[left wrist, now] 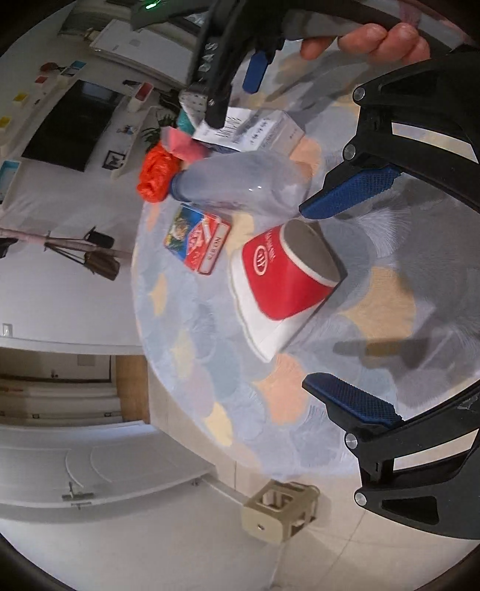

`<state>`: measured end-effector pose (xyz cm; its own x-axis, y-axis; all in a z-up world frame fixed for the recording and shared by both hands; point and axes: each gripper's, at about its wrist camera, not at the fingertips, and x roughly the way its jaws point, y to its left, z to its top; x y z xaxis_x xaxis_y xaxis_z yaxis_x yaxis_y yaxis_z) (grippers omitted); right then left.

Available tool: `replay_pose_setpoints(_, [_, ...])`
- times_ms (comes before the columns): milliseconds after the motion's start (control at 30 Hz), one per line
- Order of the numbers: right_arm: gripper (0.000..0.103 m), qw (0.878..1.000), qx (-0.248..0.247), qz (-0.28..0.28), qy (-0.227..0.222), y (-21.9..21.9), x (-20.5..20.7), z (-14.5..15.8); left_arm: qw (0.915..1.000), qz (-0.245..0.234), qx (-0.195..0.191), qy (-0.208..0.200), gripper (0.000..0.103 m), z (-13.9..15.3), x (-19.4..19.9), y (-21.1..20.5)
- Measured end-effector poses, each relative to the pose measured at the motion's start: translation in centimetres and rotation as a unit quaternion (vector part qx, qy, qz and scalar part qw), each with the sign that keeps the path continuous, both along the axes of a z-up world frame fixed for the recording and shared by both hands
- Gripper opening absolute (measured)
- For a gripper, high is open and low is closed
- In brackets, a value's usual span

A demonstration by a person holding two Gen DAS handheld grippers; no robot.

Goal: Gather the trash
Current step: 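Grasp the white milk carton with the right tool while the left tool grasps the red-white paper cup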

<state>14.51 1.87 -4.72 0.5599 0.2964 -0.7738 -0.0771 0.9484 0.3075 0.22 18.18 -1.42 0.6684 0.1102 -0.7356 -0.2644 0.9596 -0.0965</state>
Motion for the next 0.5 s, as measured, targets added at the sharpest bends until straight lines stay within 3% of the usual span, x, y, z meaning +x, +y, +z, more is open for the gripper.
replay_pose_setpoints(200, [0.077,0.999,-0.021,-0.001,0.025,2.2,1.4,-1.8,0.9998,0.006,0.004,0.017,0.083,-1.1,1.2,-0.3])
replay_pose_setpoints(300, [0.077,0.999,-0.038,0.018,0.028,2.9,1.5,-2.3,0.9997,0.013,0.007,0.022,0.078,-1.4,1.4,0.4])
replay_pose_setpoints(500, [0.062,0.998,-0.039,0.048,0.014,1.9,0.4,-1.8,0.9996,0.017,-0.011,0.020,0.074,-1.4,0.7,2.6])
